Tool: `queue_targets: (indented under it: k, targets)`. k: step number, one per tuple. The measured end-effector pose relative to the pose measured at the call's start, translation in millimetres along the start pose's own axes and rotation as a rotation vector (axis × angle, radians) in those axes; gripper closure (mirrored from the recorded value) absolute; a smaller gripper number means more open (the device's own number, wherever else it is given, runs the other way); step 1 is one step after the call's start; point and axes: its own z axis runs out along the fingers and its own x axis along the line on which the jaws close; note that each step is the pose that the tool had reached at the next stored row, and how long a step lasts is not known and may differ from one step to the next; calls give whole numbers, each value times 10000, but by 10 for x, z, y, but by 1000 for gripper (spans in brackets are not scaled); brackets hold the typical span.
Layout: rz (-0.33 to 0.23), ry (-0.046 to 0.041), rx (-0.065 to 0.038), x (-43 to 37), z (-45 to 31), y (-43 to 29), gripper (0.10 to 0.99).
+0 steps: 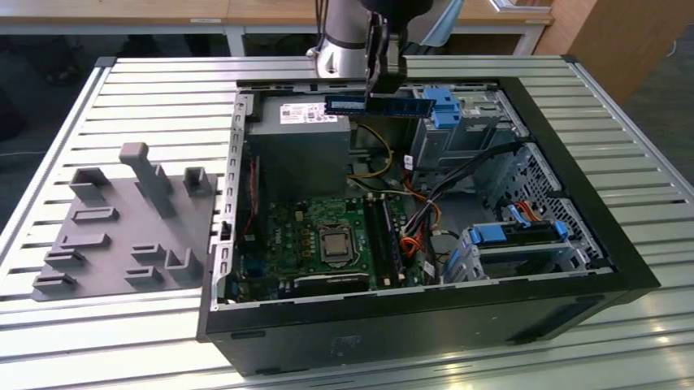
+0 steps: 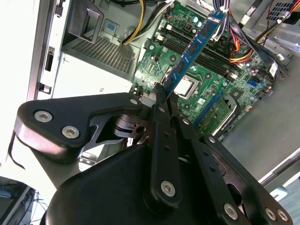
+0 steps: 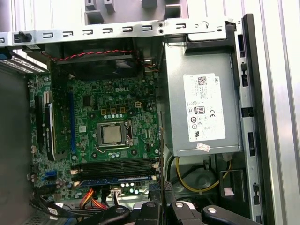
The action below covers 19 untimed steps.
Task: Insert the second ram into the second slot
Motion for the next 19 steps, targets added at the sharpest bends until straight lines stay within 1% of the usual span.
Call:
queue_targets:
  k: [19]
  targets:
    - [188,-6,3,0,0,0,945]
